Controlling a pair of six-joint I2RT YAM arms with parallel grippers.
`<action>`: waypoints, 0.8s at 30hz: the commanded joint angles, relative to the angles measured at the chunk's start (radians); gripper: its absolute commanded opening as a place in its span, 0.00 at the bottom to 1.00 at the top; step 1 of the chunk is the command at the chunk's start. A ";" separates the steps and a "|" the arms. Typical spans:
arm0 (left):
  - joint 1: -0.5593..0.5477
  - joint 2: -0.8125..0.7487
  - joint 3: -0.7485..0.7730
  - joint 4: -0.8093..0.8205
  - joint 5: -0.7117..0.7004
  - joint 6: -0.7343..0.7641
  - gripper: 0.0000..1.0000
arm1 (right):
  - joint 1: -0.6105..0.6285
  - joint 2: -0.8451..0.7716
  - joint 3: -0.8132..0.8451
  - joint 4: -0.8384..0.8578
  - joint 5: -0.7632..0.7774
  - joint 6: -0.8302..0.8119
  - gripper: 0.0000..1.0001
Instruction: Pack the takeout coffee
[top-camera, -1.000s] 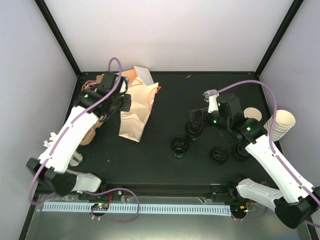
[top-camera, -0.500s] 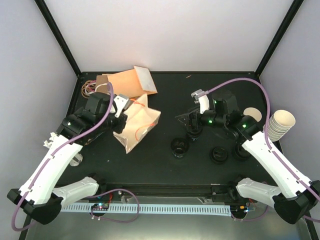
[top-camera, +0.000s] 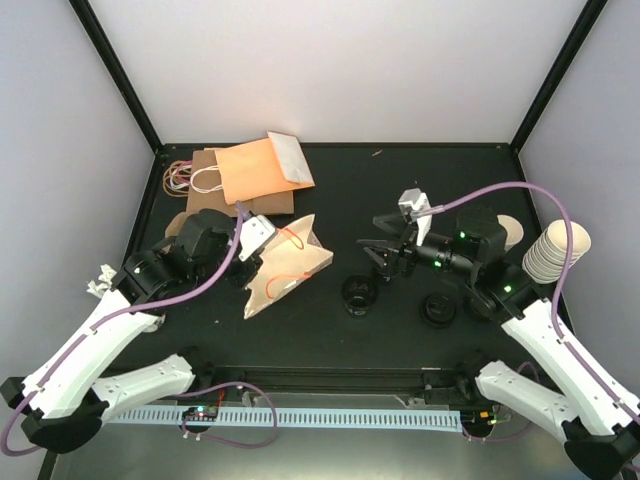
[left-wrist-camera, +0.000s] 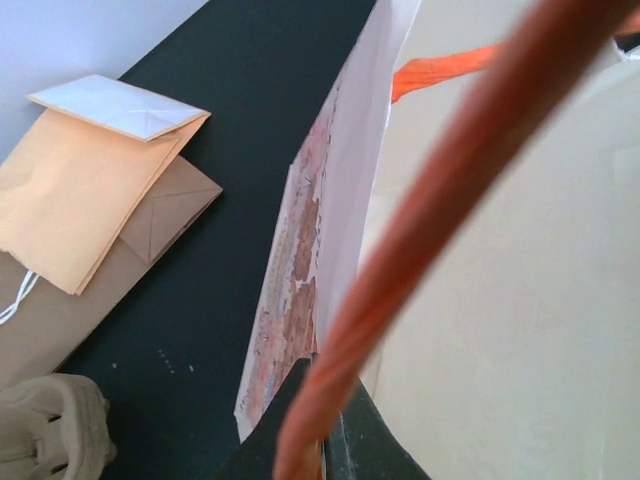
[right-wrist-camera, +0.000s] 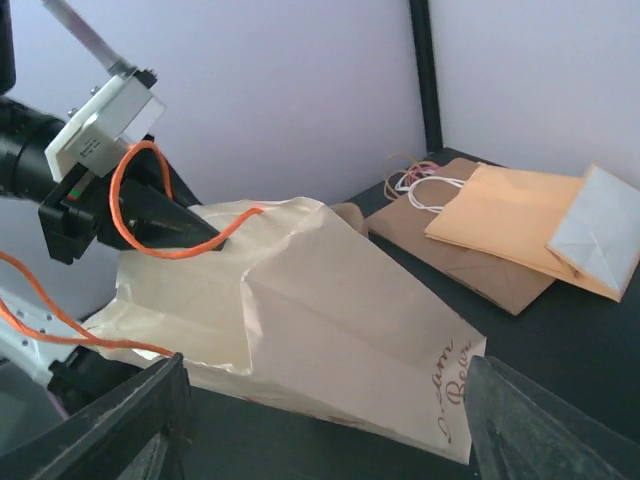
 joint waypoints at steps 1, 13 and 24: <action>-0.024 -0.034 -0.021 0.040 -0.066 0.092 0.02 | 0.080 0.039 0.048 -0.009 -0.030 -0.154 0.76; -0.073 -0.072 -0.084 0.073 -0.074 0.149 0.01 | 0.421 0.072 0.042 0.074 0.207 -0.464 0.70; -0.099 -0.084 -0.099 0.080 -0.093 0.141 0.02 | 0.561 0.131 0.058 0.069 0.198 -0.642 0.62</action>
